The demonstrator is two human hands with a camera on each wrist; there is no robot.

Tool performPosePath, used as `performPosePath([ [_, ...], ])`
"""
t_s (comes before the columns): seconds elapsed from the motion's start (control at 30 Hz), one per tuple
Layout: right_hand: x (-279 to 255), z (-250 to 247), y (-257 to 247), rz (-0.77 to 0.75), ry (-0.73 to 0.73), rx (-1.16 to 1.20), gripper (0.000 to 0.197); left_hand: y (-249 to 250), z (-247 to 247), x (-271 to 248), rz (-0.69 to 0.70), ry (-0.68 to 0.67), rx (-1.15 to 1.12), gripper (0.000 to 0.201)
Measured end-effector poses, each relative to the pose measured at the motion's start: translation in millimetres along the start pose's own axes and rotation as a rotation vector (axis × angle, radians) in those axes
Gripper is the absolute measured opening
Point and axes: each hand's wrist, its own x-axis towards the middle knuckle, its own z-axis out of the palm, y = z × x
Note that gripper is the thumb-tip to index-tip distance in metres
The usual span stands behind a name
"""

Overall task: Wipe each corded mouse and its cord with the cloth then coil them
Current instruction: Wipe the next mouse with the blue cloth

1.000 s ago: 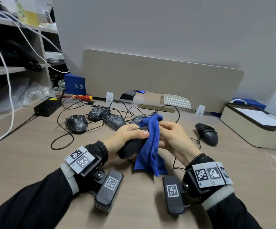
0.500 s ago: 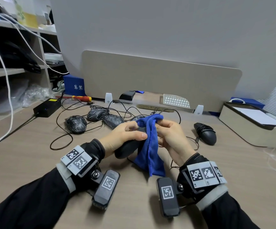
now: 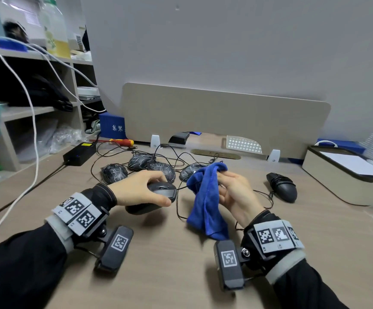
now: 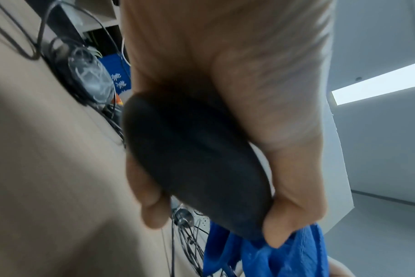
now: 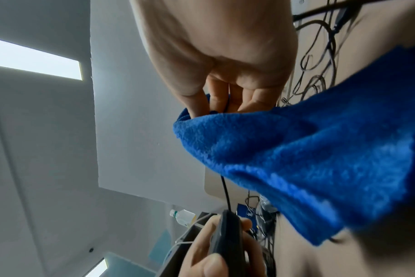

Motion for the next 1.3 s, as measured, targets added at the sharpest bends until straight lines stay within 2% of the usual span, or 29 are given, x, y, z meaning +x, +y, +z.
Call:
performPosePath([
  [0.13, 0, 5, 10, 0.048, -0.029, -0.020, 0.021, 4, -2, -1, -0.112, -0.146, 0.200, 0.052],
  [0.23, 1, 8, 14, 0.058, -0.012, -0.046, 0.019, 19, 11, 5, -0.085, -0.143, 0.330, 0.057],
  [0.3, 2, 10, 16, 0.054, 0.001, -0.046, 0.018, 31, 24, 11, -0.029, -0.085, 0.337, 0.039],
  [0.37, 2, 10, 18, 0.049, 0.026, -0.027, 0.017, 38, 38, 16, 0.034, -0.097, 0.324, 0.020],
  [0.5, 3, 7, 16, 0.046, 0.098, -0.011, 0.017, 38, 41, 15, 0.048, -0.110, 0.198, 0.025],
  [0.6, 2, 4, 12, 0.036, 0.133, 0.004, 0.019, 37, 29, 8, 0.040, -0.100, 0.213, 0.024],
  [0.77, 4, -6, 3, -0.022, 0.213, 0.104, 0.016, 24, 10, -5, -0.063, -0.157, 0.267, 0.022],
  [0.9, 3, 0, 8, -0.016, 0.124, 0.083, 0.022, 18, 4, -7, -0.170, -0.229, 0.385, 0.020],
  [1.0, 2, 0, 8, -0.024, 0.063, 0.081, 0.018, 21, 11, 2, -0.196, -0.154, 0.424, 0.016],
  [1.13, 6, 1, 15, -0.007, 0.063, 0.066, 0.017, 43, 34, 18, -0.116, -0.002, 0.145, 0.026],
  [1.2, 6, 2, 17, 0.019, 0.070, 0.043, 0.019, 52, 46, 24, -0.069, 0.052, 0.075, 0.024],
  [1.3, 8, 3, 18, 0.042, 0.102, 0.028, 0.022, 50, 52, 27, -0.031, 0.067, 0.008, 0.025],
])
